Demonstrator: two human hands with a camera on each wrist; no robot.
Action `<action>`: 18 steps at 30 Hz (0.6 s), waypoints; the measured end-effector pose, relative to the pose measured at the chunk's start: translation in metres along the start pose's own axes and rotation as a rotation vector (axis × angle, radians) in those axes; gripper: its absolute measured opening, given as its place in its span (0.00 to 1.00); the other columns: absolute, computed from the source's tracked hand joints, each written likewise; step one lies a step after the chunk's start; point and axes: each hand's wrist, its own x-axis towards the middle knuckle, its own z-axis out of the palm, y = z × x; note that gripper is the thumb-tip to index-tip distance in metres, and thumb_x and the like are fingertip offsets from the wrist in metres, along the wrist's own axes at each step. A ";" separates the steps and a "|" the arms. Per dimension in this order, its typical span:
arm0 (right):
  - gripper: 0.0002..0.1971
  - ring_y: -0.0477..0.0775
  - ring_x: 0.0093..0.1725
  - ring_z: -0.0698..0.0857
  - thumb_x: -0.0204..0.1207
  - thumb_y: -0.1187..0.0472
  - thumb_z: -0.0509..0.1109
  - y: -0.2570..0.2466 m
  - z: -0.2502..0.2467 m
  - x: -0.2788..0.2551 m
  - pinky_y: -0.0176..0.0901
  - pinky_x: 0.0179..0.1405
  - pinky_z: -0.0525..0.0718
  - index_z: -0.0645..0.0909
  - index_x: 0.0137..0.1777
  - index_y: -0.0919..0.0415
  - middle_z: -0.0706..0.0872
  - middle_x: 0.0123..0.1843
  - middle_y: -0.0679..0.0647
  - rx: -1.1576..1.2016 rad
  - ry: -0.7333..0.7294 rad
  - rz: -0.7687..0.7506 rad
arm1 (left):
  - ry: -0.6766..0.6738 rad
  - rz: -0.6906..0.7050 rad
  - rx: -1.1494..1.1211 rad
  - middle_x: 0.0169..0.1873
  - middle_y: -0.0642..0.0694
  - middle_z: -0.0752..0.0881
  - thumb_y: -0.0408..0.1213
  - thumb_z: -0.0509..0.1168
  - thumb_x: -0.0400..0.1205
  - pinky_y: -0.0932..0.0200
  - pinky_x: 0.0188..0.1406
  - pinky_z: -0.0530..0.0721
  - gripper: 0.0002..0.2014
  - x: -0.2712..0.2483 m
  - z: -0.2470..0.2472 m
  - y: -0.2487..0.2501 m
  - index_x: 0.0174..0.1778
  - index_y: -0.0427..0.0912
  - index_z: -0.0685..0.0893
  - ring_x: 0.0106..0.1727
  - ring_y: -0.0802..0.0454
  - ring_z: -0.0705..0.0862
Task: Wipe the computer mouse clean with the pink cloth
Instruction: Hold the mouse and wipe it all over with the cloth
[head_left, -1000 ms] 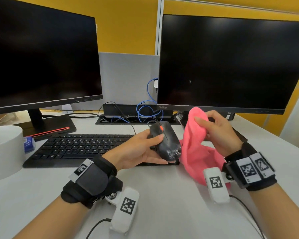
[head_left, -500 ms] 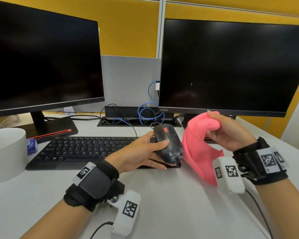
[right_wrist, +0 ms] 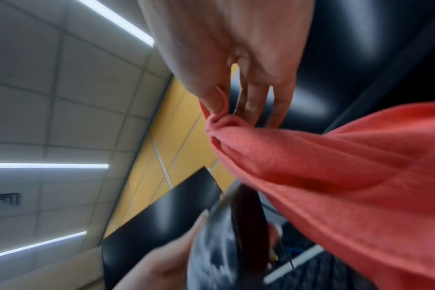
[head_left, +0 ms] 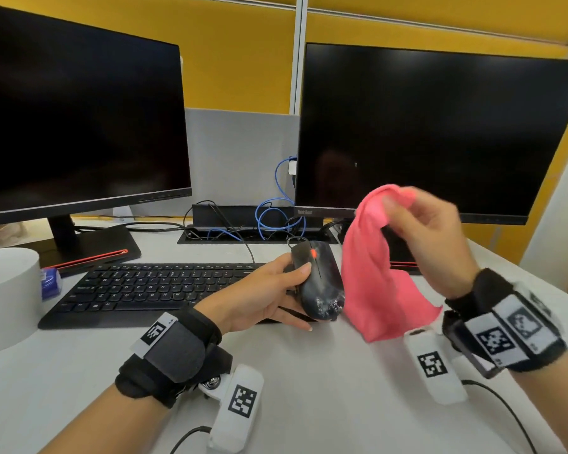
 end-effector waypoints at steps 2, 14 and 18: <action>0.08 0.48 0.43 0.83 0.81 0.59 0.70 0.008 0.011 -0.001 0.41 0.46 0.83 0.90 0.52 0.59 0.88 0.47 0.70 -0.052 -0.125 0.078 | -0.024 0.001 -0.025 0.64 0.38 0.86 0.45 0.56 0.89 0.47 0.43 0.91 0.17 0.000 0.001 0.000 0.75 0.53 0.71 0.59 0.32 0.88; 0.15 0.60 0.46 0.85 0.87 0.52 0.55 -0.016 -0.041 0.046 0.52 0.42 0.83 0.81 0.59 0.56 0.85 0.45 0.55 -0.732 0.114 -0.124 | 0.008 0.010 -0.060 0.66 0.40 0.85 0.43 0.56 0.89 0.42 0.45 0.92 0.17 0.001 0.001 0.000 0.75 0.51 0.72 0.57 0.31 0.89; 0.19 0.61 0.34 0.79 0.84 0.49 0.59 -0.028 -0.035 0.057 0.48 0.32 0.76 0.76 0.38 0.63 0.79 0.32 0.56 -1.075 -0.088 -0.075 | -0.013 0.008 -0.052 0.64 0.39 0.87 0.43 0.56 0.89 0.44 0.44 0.92 0.17 -0.001 0.002 0.000 0.74 0.53 0.72 0.57 0.31 0.89</action>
